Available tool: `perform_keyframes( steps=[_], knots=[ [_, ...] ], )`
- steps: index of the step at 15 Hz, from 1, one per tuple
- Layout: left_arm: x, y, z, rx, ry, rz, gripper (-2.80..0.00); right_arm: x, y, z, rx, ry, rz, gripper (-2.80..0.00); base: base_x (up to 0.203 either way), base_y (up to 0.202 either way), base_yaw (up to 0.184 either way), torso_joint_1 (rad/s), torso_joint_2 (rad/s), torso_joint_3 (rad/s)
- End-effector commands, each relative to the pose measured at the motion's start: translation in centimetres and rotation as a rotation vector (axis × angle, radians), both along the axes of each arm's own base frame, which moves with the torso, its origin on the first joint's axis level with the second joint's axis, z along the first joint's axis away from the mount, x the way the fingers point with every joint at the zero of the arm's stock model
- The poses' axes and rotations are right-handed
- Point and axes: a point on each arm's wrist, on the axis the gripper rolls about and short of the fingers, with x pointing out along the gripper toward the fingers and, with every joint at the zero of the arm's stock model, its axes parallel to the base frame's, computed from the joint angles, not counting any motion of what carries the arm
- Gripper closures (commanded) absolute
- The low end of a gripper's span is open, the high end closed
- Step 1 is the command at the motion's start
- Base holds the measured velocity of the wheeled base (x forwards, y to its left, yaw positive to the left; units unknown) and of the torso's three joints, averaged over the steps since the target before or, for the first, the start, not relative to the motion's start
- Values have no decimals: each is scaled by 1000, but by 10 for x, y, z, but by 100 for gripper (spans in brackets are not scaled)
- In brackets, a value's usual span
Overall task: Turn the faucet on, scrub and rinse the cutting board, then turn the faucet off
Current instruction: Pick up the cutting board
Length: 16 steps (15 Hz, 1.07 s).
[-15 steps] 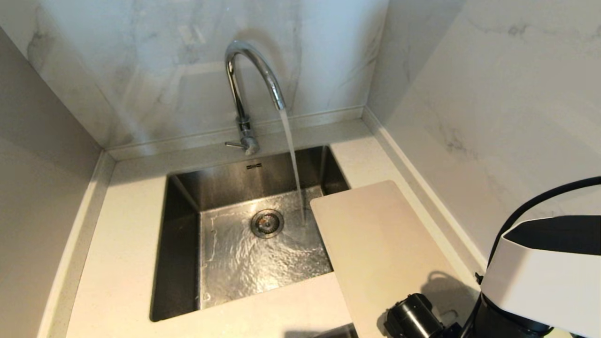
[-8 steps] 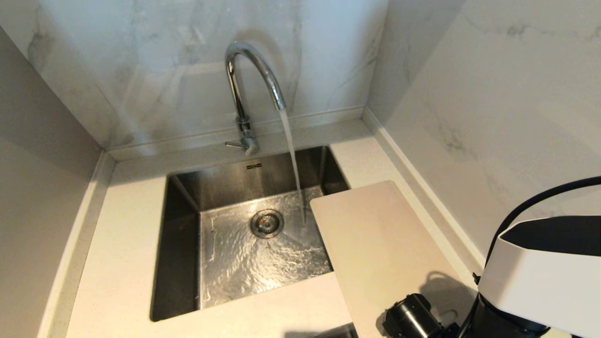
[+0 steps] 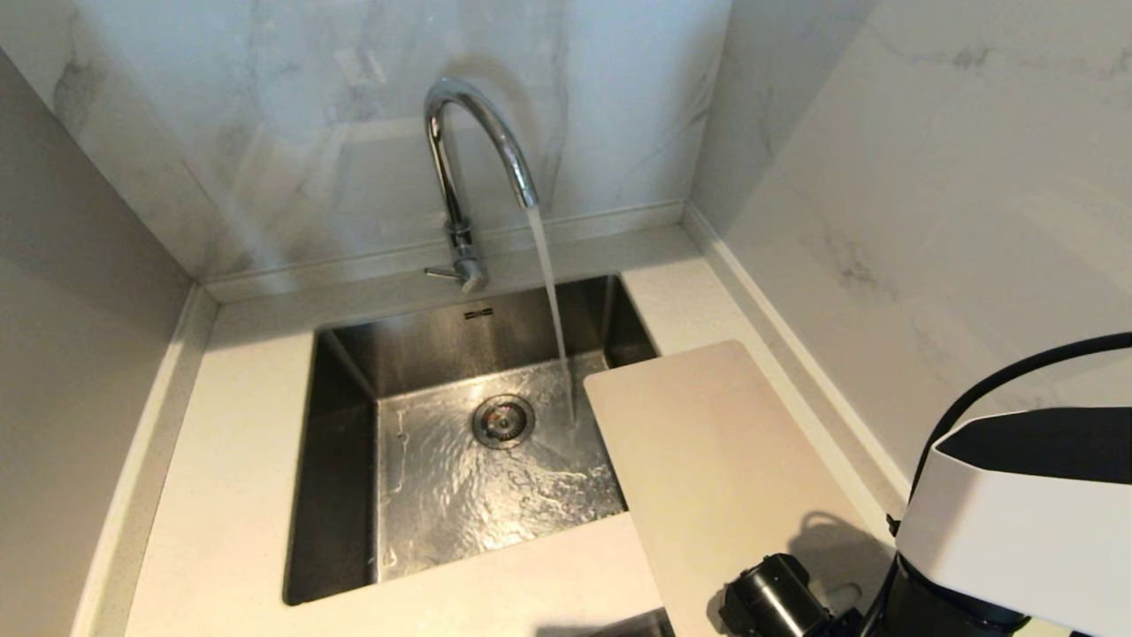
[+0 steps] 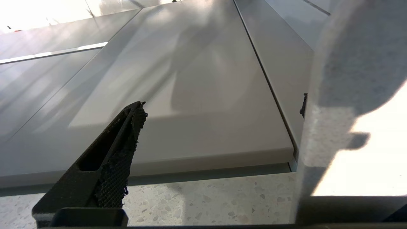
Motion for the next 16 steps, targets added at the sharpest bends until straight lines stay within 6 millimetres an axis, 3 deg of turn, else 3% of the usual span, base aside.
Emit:
perform_keyframes(
  steps=[1,2,3,16],
  knots=[
    [0,0,0,0,1,0,0,-1,0,-1,-6,4,4,-280,0,0,0,0,0,0],
    [0,0,0,0,-1,0,0,-1,0,-1,-6,4,4,-280,0,0,0,0,0,0],
    [0,0,0,0,1,0,0,-1,0,-1,-6,4,4,0,0,0,0,0,0,0],
    [0,0,0,0,-1,0,0,-2,-1,2,-5,-8,4,0,0,0,0,0,0,0]
  ],
)
